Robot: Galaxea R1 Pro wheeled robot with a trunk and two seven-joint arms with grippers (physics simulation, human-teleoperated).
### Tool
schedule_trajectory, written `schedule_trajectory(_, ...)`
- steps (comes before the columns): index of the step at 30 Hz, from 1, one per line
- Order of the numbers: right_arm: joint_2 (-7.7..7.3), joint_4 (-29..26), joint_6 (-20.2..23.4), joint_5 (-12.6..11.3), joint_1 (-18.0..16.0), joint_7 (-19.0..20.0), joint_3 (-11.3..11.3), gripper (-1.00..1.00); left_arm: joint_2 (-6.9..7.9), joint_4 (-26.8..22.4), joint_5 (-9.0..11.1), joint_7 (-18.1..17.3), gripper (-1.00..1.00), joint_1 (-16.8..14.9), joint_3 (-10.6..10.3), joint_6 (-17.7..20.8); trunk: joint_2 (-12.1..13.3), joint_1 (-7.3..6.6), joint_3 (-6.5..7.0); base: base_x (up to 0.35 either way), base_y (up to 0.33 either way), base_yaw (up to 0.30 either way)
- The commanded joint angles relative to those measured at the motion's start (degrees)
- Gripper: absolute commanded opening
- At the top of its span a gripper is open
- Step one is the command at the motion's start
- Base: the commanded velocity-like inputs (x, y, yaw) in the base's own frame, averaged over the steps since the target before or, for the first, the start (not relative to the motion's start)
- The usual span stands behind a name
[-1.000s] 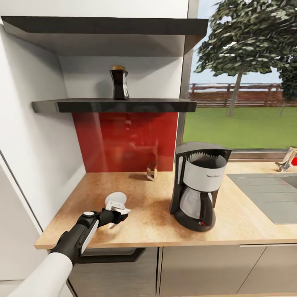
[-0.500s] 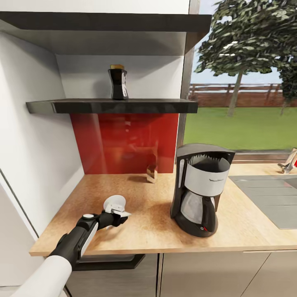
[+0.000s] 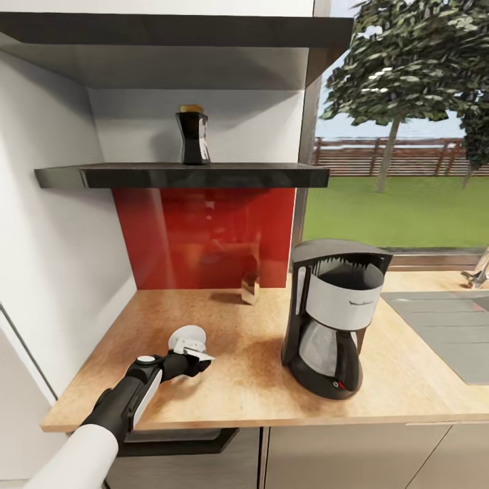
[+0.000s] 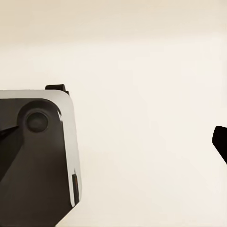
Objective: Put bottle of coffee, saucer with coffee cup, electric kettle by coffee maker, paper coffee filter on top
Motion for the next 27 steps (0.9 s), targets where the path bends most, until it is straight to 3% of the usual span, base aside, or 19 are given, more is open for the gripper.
schedule_trajectory(1, 0.02, 0.01, -0.2, -0.01, -0.03, 0.09, -0.39, 1.0, 0.06, -0.09, -0.21, -0.17, 1.0, 0.0, -0.09, 0.24, -0.13, 0.04, -0.13, 0.035, 0.0, 0.0)
schedule_trajectory(3, 0.01, 0.02, -0.2, -0.01, -0.03, 0.09, -0.39, 1.0, 0.03, -0.09, -0.27, -0.22, 1.0, 1.31, -0.09, 0.19, -0.13, 0.04, -0.13, 0.005, 0.0, 0.0)
schedule_trajectory(12, 0.02, 0.02, -0.2, -0.01, -0.03, 0.09, -0.39, 1.0, 0.02, -0.09, -0.2, -0.18, 1.0, 1.68, -0.09, 0.16, -0.13, 0.04, -0.13, 0.0, 0.0, 0.0)
schedule_trajectory(16, 0.01, 0.02, -0.2, -0.01, -0.03, 0.09, -0.39, 1.0, -0.24, 3.78, -0.34, -0.18, 1.0, 1.54, -0.04, 0.12, -0.13, 0.04, -0.13, 0.0, 0.0, 0.0)
schedule_trajectory(17, 0.01, 0.02, -0.2, -0.01, -0.03, 0.09, -0.39, 1.0, -0.49, 4.68, -0.4, -0.18, -1.0, 1.5, -0.06, -0.05, -0.13, 0.04, -0.13, 0.0, 0.0, 0.0)
schedule_trajectory(22, 0.0, 0.02, -0.2, 0.0, -0.03, 0.09, -0.39, 1.0, -1.29, 6.91, -0.44, 1.24, -1.0, 1.35, -0.09, -4.88, -0.13, 0.04, -0.13, 0.0, 0.0, 0.0)
schedule_trajectory(27, 0.03, 0.02, -0.2, -0.01, -0.03, 0.09, -0.39, 1.0, -1.3, 7.1, -0.38, 2.58, -1.0, 1.34, -0.04, -5.6, -0.13, 0.04, -0.13, 0.0, 0.0, 0.0)
